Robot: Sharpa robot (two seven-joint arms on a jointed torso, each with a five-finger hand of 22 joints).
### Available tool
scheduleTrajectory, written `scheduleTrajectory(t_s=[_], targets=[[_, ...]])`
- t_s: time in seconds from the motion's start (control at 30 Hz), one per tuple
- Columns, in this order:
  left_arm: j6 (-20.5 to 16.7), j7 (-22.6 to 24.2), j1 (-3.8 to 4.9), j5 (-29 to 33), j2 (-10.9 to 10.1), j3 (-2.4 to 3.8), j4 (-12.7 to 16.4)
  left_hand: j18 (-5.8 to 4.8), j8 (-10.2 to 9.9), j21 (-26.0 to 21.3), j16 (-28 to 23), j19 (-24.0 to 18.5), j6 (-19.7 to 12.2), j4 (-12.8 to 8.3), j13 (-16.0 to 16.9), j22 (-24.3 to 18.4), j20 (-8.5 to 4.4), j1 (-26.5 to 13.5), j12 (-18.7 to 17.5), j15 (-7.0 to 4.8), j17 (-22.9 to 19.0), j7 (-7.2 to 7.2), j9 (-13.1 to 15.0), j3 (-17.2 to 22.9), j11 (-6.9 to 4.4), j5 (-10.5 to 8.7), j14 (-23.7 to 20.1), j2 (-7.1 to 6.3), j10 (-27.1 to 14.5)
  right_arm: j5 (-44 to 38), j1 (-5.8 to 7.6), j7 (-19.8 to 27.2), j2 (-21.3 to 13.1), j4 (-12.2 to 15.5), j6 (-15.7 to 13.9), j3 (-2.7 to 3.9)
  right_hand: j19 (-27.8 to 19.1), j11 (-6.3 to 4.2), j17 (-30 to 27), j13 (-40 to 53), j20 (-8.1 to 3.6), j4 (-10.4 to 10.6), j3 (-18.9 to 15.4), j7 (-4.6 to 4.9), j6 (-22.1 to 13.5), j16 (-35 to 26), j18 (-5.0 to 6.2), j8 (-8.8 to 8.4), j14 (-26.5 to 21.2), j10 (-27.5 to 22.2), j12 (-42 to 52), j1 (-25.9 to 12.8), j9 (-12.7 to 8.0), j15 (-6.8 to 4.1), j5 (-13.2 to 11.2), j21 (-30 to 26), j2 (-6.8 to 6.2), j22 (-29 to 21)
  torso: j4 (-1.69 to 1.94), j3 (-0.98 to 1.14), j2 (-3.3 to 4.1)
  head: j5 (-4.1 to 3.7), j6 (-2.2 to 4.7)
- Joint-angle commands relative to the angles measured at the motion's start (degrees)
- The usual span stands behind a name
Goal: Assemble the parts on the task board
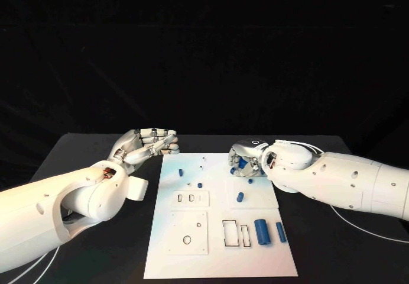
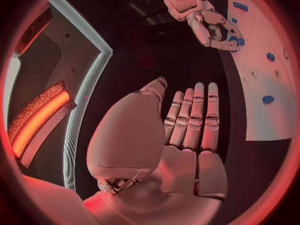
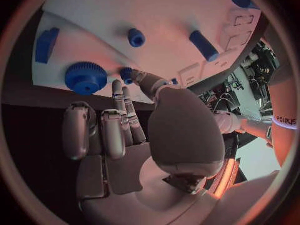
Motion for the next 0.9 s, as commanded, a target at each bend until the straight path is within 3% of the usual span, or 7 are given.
scheduleTrajectory(t_s=[0.03, 0.53, 0.73, 0.9], targets=[[1.1, 0.2, 0.17, -0.2, 0.0, 0.06, 0.3, 0.76, -0.3, 0.3, 0.0, 0.3, -0.4, 0.1, 0.0, 0.1, 0.06, -0.1, -0.4, 0.1, 0.1, 1.54, 0.0, 0.3, 0.23, -0.27, -0.2, -0.45, 0.1, -0.6, -0.25, 0.4, 0.2, -0.2, 0.8, 0.0, 0.3, -0.23, 2.6, 0.1, -0.08, 0.1, 0.4, -0.07, 0.4, 0.3, -0.46, 0.34, 3.7, 0.4, 0.4, 0.1, 0.2, 0.28, 0.3, 0.5, 0.66, 0.2, 0.04, 0.0, 0.06, 0.09, -0.07], [1.2, 0.1, 0.27, -0.2, -0.1, 0.06, 0.2, 0.76, -0.3, 0.3, 0.0, 0.3, -0.4, 0.1, 0.0, 0.1, 0.06, -0.1, -0.4, 0.1, 0.1, 1.54, 0.0, 0.3, 0.23, -0.27, -0.2, -0.45, 0.1, 0.0, -0.74, 1.1, 0.7, -0.6, -0.1, 0.0, 0.1, -0.65, 2.6, 0.4, -0.29, 0.6, 1.7, -0.53, 1.5, 0.4, -0.45, 1.08, 3.6, 1.4, 0.7, 0.5, 1.1, -0.04, 0.4, 0.6, 1.84, 0.5, 0.01, -0.04, 0.13, 0.2, -0.42], [1.2, -0.1, 0.28, -0.2, 0.0, 0.06, 0.1, 0.76, -0.3, 0.3, 0.0, 0.3, -0.4, 0.1, 0.0, 0.1, 0.06, -0.1, -0.4, 0.1, 0.1, 1.54, 0.0, 0.3, 0.23, -0.27, -0.2, -0.45, 0.1, 1.6, -0.79, 2.2, 0.6, -0.3, -5.6, 0.0, 0.6, -1.82, 2.9, 1.3, -1.05, 0.7, 3.5, -1.81, 3.7, 0.8, -0.67, 2.95, 3.7, 3.9, 1.8, 1.4, 3.0, -1.0, 0.3, 1.5, 4.22, 2.0, 0.1, -0.04, 0.11, 0.11, -0.34], [1.1, -0.1, 0.28, -0.1, 0.0, 0.06, 0.0, 0.76, -0.3, 0.4, 0.0, 0.4, -0.5, 0.1, -0.1, 0.1, 0.03, -0.1, -0.5, 0.09, 0.2, 1.55, 0.0, 0.4, 0.24, -0.29, -0.2, -0.43, 0.1, 2.2, -0.79, 2.0, 0.7, -0.1, -9.8, 0.01, 0.6, -2.45, 2.9, 1.8, -1.59, 0.0, 4.0, -2.43, 4.5, 0.8, -0.69, 4.19, 3.7, 4.9, 2.2, 2.1, 4.4, -1.54, 0.3, 1.7, 4.99, 2.3, 0.16, -0.12, 0.13, 0.03, -0.1]])
